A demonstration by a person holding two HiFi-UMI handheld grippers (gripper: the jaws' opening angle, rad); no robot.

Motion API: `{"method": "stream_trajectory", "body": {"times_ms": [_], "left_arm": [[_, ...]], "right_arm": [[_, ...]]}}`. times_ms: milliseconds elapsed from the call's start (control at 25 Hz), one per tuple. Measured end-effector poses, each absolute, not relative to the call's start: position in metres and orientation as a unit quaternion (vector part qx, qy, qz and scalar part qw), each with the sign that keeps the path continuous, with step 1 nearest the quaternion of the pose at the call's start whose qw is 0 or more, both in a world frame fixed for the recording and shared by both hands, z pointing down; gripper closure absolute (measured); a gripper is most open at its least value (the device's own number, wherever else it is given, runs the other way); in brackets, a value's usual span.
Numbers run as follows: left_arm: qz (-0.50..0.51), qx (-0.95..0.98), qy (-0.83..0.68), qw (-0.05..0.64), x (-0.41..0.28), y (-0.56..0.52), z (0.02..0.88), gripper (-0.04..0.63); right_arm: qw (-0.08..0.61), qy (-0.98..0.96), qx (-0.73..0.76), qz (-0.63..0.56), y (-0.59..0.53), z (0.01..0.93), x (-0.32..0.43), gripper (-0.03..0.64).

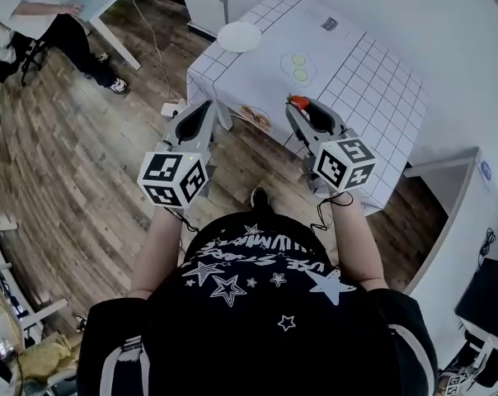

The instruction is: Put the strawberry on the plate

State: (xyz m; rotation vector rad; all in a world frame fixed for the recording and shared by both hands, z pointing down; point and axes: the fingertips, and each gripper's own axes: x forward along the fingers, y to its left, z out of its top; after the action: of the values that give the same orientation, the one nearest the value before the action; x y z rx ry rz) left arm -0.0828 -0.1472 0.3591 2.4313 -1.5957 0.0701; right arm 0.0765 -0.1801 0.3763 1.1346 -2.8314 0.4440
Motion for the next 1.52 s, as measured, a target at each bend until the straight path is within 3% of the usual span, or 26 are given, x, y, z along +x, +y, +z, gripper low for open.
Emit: {"method": "stream_trajectory", "body": {"times_ms": [880,1520], "left_arm": [[0.048,0.79,-0.592,0.15,-0.094,-0.226,0.388,0.588],[0.04,0.828,-0.531,0.176,-0.141,-0.379,0.397,0.588]], "right_arm": [[0.04,-0.933,0.306,0.185,-0.28,0.405,0.055,0.471],[0.073,-0.906,0.373,0.187,-0.401,0.405,0.019,0.471]]}}
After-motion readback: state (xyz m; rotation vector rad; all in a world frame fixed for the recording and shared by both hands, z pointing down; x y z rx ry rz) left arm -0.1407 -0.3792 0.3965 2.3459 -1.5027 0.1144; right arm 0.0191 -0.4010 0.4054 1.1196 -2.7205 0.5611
